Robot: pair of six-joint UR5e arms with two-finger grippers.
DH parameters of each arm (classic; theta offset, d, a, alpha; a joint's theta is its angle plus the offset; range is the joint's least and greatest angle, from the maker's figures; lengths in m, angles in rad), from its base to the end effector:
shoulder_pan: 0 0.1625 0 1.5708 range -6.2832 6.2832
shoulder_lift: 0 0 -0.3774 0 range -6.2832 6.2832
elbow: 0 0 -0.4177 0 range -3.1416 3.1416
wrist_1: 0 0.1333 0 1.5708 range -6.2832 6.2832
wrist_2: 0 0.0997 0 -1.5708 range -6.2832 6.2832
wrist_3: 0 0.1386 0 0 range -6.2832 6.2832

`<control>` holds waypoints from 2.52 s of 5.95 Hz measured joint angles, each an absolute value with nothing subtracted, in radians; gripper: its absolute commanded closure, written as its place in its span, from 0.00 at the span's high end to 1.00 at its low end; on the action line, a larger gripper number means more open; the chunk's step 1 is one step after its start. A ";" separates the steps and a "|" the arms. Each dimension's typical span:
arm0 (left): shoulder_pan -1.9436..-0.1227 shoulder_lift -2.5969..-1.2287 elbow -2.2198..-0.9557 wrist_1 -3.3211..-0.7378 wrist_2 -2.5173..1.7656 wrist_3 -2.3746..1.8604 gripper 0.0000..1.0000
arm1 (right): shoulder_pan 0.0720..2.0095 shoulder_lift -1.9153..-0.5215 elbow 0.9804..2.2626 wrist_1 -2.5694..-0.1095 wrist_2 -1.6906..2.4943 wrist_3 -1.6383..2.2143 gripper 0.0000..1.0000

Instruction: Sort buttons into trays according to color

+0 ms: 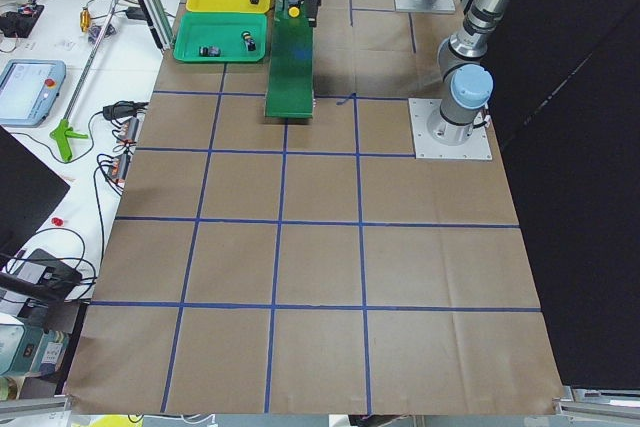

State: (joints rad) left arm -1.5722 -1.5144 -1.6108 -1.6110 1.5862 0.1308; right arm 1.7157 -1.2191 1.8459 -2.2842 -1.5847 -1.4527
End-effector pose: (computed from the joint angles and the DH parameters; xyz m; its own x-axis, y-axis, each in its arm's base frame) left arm -0.1319 -0.4926 0.4052 -0.9912 0.1321 -0.0122 0.1318 0.9909 0.0256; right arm 0.2137 -0.5546 0.1424 0.0263 -0.9958 0.0875 -0.9997 -0.0260 0.0036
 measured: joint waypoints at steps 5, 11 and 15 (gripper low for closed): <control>-1.572 -1.499 -1.627 -1.610 1.587 0.126 0.99 | 1.573 -1.125 1.562 -2.291 -1.606 -1.688 0.17; -1.570 -1.516 -1.610 -1.609 1.584 0.003 0.99 | 1.493 -0.884 1.315 -2.164 -1.506 -1.713 1.00; -1.569 -1.512 -1.610 -1.611 1.587 0.002 0.99 | 1.501 -1.293 1.479 -1.740 -1.533 -1.213 1.00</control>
State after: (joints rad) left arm -1.5686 -1.5117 -1.6105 -1.6112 1.5875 0.0016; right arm 1.5015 -1.2926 1.4787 -1.7398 -1.5326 -1.2125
